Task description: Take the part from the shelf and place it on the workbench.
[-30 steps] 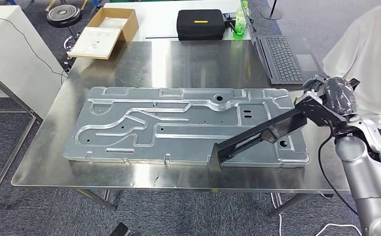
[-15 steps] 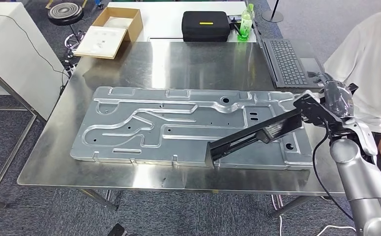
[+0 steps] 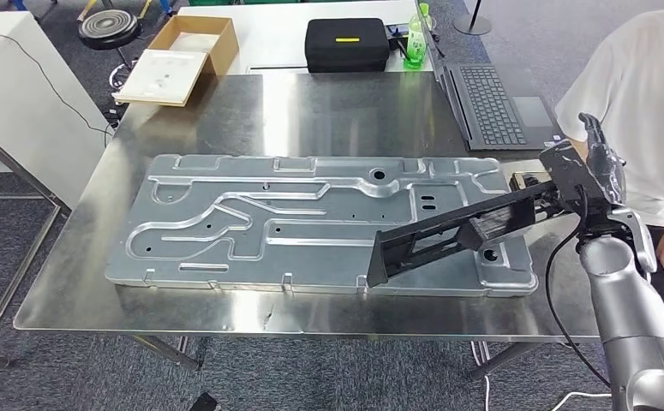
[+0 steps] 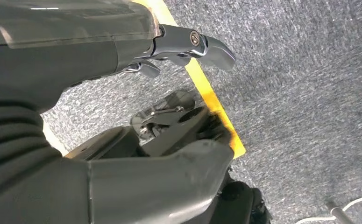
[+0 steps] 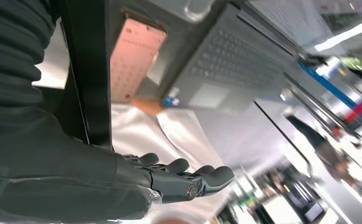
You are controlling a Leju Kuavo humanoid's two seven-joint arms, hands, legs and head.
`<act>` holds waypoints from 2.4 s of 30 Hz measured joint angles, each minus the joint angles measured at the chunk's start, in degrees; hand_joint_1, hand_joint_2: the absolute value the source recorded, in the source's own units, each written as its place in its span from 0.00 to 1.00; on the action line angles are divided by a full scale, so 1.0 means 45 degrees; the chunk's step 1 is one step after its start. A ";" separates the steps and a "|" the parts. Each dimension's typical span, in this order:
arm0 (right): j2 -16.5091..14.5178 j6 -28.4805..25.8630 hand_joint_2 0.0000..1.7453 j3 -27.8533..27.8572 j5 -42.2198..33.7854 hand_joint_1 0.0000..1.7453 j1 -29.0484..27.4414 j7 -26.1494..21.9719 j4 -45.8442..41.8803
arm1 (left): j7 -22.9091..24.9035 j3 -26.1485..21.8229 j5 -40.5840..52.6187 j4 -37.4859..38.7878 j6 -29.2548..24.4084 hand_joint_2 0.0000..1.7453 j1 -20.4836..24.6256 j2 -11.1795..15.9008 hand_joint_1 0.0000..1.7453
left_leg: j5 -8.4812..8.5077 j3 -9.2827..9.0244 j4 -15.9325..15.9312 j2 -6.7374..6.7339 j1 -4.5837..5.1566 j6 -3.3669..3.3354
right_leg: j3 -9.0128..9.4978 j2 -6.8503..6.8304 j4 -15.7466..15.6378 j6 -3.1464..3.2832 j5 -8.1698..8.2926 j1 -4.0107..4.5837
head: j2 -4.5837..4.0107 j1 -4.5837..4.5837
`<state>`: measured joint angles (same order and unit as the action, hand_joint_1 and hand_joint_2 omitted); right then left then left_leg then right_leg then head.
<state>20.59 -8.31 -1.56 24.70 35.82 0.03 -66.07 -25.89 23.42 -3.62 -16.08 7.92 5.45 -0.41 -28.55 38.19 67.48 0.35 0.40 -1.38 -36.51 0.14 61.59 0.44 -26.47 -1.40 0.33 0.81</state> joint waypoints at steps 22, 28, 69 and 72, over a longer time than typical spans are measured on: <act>0.1092 0.4563 1.00 -0.1542 -0.3411 0.00 0.3664 0.0650 0.4739 | -0.0020 -0.0379 -0.0085 0.0251 -0.0058 0.00 -0.0017 0.0052 0.00 | 0.0368 -0.0649 -0.1469 0.0015 0.0145 -0.0067 | 0.0062 -0.0006 -0.0154 -0.0141 0.0080 -0.0013 | 0.0000 -0.0003; 0.1192 0.5484 1.00 -0.2609 -0.3236 0.00 0.4493 0.0906 0.5409 | -0.0057 -0.0471 -0.0085 0.0290 -0.0074 0.00 -0.0045 0.0057 0.00 | -0.0866 0.0874 0.1690 0.0000 -0.0057 0.0202 | 0.0074 -0.0016 -0.0184 -0.0007 0.0098 -0.0002 | 0.0000 -0.0006; -0.2429 -0.4330 0.00 -0.3518 0.4304 0.00 -0.4059 -0.4627 -0.6692 | -0.0055 -0.0374 0.0737 0.0161 0.0149 0.00 0.0350 -0.0113 0.00 | 0.0646 -0.1209 -0.2200 -0.0163 -0.0022 -0.0271 | 0.0104 -0.0583 0.0329 -0.0318 -0.0475 0.0106 | 0.0000 0.0009; -0.2422 -0.4405 0.00 -0.3528 0.4192 0.00 -0.4183 -0.4558 -0.6675 | 0.0025 -0.0367 0.0761 0.0140 0.0162 0.00 0.0351 -0.0089 0.00 | 0.0721 -0.1158 -0.2211 0.0172 -0.0007 -0.0368 | -0.0931 -0.0110 0.2557 -0.0340 -0.1557 0.0098 | 0.0000 0.0005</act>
<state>9.69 -28.13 -17.43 43.56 17.00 -20.49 -96.11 -25.78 21.77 -0.19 -15.45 8.64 7.03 -0.81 -25.31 32.98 57.53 1.13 0.37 -3.04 -40.70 -0.35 73.10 -1.09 -33.47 -0.96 0.33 0.84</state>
